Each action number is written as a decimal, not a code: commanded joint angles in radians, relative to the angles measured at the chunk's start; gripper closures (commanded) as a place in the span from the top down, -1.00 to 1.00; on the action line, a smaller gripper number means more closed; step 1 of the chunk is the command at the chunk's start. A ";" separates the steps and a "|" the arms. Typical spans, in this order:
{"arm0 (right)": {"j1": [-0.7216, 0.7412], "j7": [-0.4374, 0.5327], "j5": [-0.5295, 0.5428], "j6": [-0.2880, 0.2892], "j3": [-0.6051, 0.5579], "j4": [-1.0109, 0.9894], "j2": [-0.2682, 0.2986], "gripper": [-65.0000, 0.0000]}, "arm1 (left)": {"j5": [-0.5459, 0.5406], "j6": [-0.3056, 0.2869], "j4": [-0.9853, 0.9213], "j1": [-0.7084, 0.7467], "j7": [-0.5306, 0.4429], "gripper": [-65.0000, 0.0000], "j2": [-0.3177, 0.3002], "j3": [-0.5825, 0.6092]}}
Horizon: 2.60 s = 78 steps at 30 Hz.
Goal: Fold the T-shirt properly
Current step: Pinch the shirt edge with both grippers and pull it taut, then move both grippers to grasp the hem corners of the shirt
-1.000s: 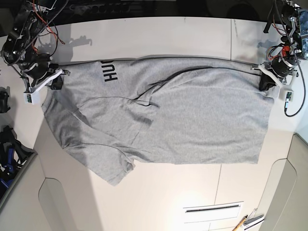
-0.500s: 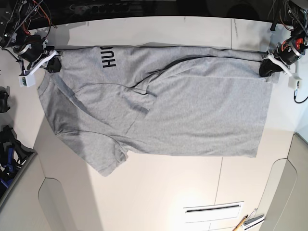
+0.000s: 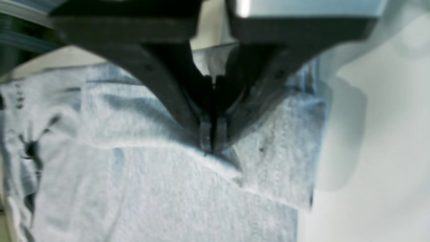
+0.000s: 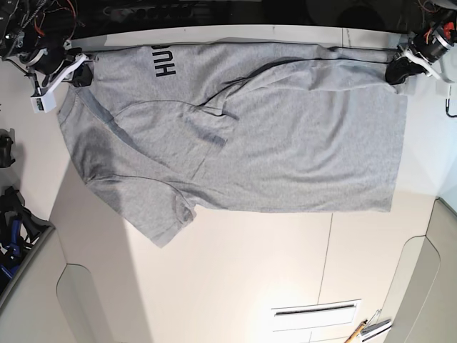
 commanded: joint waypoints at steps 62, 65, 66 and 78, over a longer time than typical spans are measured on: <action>0.669 0.234 -0.066 0.042 -0.179 -0.678 0.258 0.07 | -0.243 -0.015 0.183 -0.026 0.153 -0.48 -0.003 -0.207; 0.679 0.234 -0.068 0.050 -0.275 -0.728 0.251 0.07 | -0.245 -0.015 0.183 -0.026 0.153 -0.40 -0.003 -0.207; 0.677 0.234 -0.067 0.050 -0.307 -0.728 0.246 0.07 | -0.245 -0.015 0.183 -0.026 0.147 -0.36 -0.003 -0.207; 0.677 0.234 -0.068 0.039 -0.430 -0.728 0.241 -1.00 | -0.177 -0.015 0.182 -0.095 0.135 -0.31 -0.003 -0.207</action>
